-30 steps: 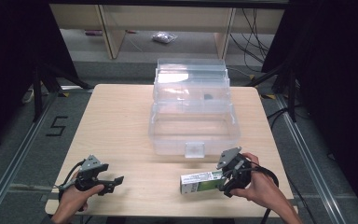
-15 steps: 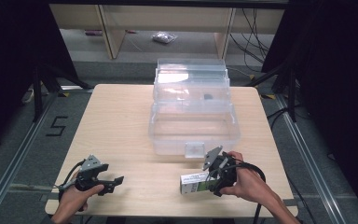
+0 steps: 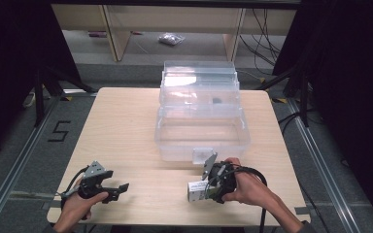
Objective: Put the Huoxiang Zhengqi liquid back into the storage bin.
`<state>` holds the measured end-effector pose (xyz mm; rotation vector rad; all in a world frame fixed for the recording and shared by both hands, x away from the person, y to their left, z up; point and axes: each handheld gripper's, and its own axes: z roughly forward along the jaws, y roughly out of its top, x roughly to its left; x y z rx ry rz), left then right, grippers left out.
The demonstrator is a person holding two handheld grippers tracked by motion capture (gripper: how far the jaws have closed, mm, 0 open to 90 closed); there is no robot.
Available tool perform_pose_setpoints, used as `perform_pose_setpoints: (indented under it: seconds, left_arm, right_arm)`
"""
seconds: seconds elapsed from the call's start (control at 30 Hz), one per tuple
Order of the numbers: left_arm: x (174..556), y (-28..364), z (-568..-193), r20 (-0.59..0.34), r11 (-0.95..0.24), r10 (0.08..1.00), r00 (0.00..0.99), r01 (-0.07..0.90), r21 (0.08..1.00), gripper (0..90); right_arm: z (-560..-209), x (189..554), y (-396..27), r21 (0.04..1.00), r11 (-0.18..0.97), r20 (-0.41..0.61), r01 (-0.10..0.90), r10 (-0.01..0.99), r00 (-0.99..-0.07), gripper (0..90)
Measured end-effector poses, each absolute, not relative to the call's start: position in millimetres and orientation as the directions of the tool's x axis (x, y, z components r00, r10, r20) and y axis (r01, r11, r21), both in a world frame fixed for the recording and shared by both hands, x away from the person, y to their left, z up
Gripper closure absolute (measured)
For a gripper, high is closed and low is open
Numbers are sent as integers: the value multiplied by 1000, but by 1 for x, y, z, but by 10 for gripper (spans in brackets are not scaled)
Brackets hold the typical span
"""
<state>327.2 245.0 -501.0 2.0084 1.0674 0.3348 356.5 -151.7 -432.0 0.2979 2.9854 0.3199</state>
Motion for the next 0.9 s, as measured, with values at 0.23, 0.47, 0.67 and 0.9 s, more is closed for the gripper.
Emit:
perform_pose_setpoints:
  seconds: [0.23, 0.47, 0.67, 0.9]
  left_arm:
    - [327, 245, -501, -132, -311, 782, 609, 565, 764, 160]
    - [327, 245, -501, -131, -305, 786, 605, 563, 768, 160]
    - [327, 245, -501, -133, -310, 782, 609, 565, 765, 160]
    - [327, 245, -501, -134, -309, 782, 609, 565, 765, 160]
  right_arm:
    - [-434, 358, -147, 182, 971, -92, 157, 176, -980, 346]
    - [-438, 363, -146, 170, 977, -68, 131, 145, -987, 403]
    - [-438, 363, -143, 152, 978, -50, 142, 151, -987, 449]
    - [-441, 365, -138, 135, 989, -49, 64, 71, -996, 515]
